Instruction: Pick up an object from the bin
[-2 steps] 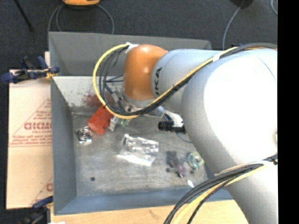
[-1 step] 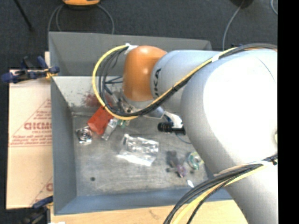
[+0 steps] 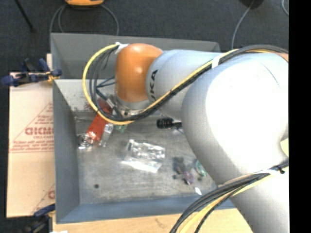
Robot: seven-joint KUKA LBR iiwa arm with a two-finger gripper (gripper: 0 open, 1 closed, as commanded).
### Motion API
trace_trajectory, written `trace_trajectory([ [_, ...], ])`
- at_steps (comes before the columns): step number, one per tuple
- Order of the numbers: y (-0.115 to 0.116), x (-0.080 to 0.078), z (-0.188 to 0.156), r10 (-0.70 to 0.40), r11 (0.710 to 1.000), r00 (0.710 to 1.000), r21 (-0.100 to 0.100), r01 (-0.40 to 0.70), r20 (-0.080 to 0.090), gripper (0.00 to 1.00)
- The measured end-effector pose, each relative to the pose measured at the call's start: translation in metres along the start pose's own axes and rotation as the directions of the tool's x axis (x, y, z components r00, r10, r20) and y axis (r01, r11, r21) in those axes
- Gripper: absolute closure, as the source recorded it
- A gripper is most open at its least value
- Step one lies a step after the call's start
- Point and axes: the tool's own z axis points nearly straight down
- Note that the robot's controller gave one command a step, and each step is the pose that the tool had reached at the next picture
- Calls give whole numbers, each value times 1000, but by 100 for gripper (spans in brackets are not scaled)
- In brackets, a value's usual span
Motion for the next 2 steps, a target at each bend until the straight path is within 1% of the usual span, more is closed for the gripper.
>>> trace_trajectory([
  [1, 3, 14, -54, -175, 985, 985, -2, 175, 3, 0],
  [2, -78, 0, -41, -244, 970, 970, 0, 244, -3, 0],
])
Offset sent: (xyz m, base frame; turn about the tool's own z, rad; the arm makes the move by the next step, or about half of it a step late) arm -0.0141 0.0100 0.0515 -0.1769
